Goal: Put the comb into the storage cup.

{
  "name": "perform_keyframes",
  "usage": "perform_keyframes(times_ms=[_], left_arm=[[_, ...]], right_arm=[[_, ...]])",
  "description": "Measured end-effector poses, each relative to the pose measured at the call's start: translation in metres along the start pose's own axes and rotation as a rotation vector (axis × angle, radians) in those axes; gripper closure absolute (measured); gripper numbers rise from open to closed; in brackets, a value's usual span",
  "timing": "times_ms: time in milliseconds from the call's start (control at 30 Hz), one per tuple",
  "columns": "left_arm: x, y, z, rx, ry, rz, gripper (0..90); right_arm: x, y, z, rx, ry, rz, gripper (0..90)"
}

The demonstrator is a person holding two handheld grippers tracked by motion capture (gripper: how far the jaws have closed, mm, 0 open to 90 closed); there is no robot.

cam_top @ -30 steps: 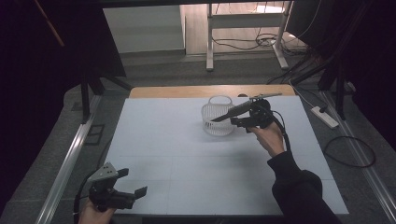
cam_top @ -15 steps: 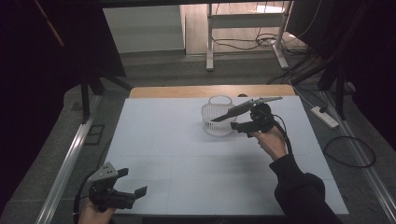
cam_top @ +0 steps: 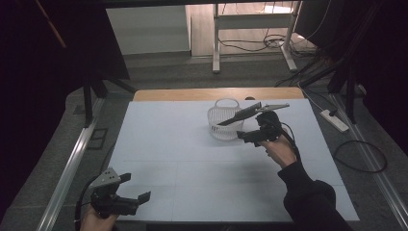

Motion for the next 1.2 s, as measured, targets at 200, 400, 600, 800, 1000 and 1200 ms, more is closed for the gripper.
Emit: perform_keyframes(times_ms=[200,400,600,800,1000,1200], left_arm=[[0.000,0.000,0.000,0.001,0.001,0.003,0.0],[0.000,-0.001,0.000,0.002,0.003,0.008,0.0],[0.000,0.000,0.000,0.004,0.000,0.009,0.0],[0.000,-0.001,0.000,0.005,-0.001,0.012,0.0],[0.000,-0.001,0.000,-0.001,0.000,0.014,0.0],[0.000,-0.001,0.000,-0.003,-0.001,0.015,0.0]], right_arm=[[0.003,0.003,-0.006,-0.015,-0.009,-0.014,0.0],[0.008,0.005,-0.011,-0.007,-0.005,-0.046,0.0],[0.011,0.007,-0.016,-0.004,0.000,-0.055,0.0],[0.013,0.008,-0.022,-0.015,-0.009,-0.056,0.0],[0.018,0.011,-0.027,-0.035,-0.016,-0.062,0.0],[0.024,0.011,-0.031,-0.029,-0.016,-0.070,0.0]])
Point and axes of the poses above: each handheld gripper's, and its own axes: z roughly forward along the jaws, x roughly out of its underside, y roughly to its left, the point moved 3 cm from there along z, roughly forward along the jaws, and after that the axes turned 8 degrees about z, right-handed, at the moved point
